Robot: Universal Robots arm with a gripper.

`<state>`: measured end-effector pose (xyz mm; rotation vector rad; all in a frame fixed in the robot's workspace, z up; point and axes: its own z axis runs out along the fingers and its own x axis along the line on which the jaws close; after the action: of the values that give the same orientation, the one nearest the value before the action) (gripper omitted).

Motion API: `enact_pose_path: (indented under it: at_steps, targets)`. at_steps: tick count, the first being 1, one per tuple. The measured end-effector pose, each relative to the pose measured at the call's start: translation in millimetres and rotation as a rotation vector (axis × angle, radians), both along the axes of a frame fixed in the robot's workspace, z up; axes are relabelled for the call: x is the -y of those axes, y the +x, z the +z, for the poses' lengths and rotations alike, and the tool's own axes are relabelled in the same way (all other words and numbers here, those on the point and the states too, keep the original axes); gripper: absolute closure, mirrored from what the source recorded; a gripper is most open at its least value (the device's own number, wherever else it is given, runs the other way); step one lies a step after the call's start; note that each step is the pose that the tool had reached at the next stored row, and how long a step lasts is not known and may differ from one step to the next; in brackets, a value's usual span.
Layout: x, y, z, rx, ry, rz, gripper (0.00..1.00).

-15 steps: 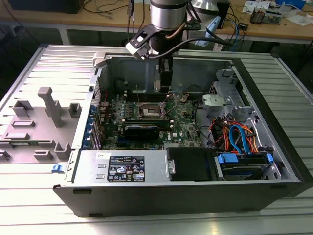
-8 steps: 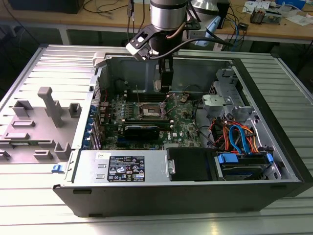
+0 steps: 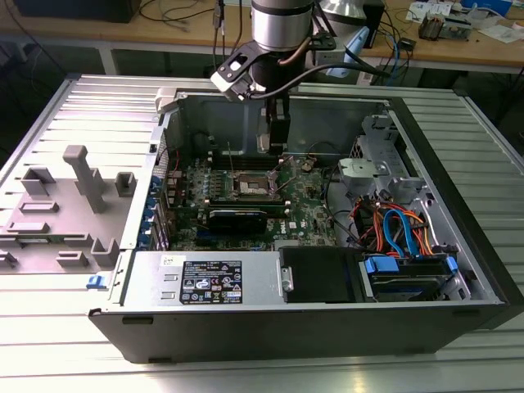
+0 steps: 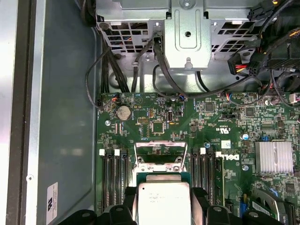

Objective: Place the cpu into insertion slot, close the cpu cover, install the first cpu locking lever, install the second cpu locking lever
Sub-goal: 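Place the cpu into insertion slot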

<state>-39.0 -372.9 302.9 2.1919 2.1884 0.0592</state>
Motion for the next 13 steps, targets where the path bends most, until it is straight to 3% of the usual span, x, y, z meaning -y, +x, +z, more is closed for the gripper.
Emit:
enact_pose_path:
  at_steps: [10,13]
  targets:
    - [-0.1,-3.4,-13.2,0.0,0.0002,0.018,0.45]
    - [0.0,-5.0,-14.6,-0.0002,-0.0002,0.019,0.45]
